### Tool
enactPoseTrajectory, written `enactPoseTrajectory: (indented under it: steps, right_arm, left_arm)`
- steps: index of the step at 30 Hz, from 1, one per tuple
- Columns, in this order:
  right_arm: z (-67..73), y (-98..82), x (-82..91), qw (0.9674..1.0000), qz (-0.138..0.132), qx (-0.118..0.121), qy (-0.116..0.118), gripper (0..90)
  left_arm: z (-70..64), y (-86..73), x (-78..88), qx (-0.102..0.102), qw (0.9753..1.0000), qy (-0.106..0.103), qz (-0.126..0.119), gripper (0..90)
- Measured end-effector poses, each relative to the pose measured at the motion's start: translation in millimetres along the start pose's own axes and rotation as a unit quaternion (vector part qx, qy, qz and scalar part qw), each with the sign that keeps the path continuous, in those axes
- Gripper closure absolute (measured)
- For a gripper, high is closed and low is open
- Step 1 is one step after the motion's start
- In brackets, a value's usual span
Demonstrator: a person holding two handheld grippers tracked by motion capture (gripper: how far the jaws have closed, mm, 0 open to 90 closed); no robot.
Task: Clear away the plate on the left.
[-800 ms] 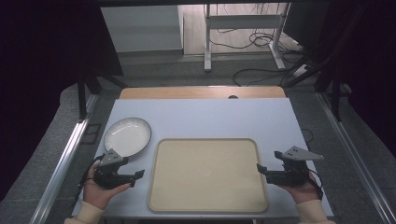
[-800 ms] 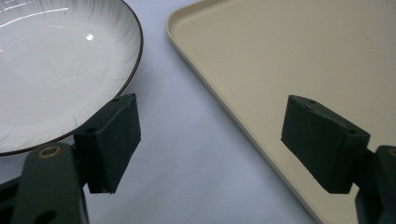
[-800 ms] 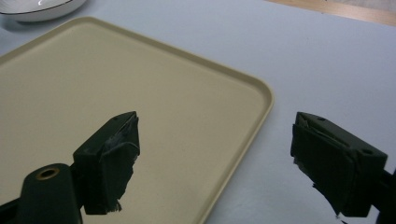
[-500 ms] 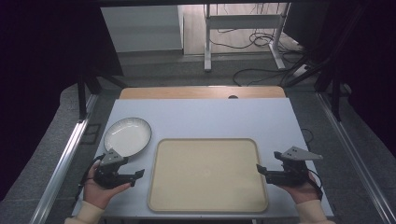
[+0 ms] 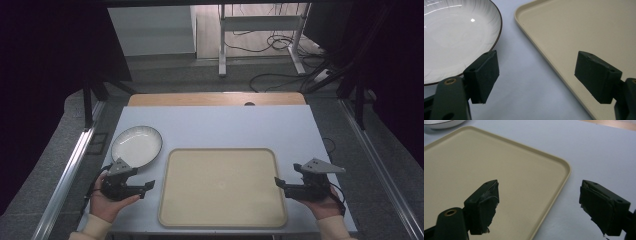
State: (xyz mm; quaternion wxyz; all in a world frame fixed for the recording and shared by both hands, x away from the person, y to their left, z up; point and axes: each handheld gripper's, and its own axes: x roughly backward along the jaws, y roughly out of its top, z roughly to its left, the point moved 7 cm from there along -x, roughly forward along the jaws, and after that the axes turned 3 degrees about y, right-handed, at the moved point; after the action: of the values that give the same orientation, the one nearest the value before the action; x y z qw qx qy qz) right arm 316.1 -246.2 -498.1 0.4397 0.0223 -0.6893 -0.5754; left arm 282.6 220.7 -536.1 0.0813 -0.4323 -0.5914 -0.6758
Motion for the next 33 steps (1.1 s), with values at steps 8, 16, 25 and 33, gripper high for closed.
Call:
enactPoseTrajectory:
  steps: [8, 16, 25, 33]
  right_arm:
    - [2.4, -0.8, -1.5, 1.0, 0.003, 0.004, 0.002, 16.6]
    - [1.6, -2.2, -2.3, 1.0, 0.007, 0.005, 0.0, 16.8]
    - [0.6, -4.5, -0.2, 0.9999, 0.009, 0.003, -0.004, 16.9]
    - [1.2, -5.0, -2.4, 1.0, 0.009, -0.002, 0.003, 17.0]
  left_arm:
    - [4.7, 2.2, 3.0, 0.007, 1.0, 0.001, -0.005, 18.9]
    - [17.4, 8.0, 5.1, 0.019, 0.9997, 0.005, -0.011, 19.0]
    - [35.5, 17.3, 5.3, 0.04, 0.9989, 0.008, -0.022, 19.3]
    - [48.3, 25.8, 7.7, 0.069, 0.9971, 0.01, -0.032, 19.9]
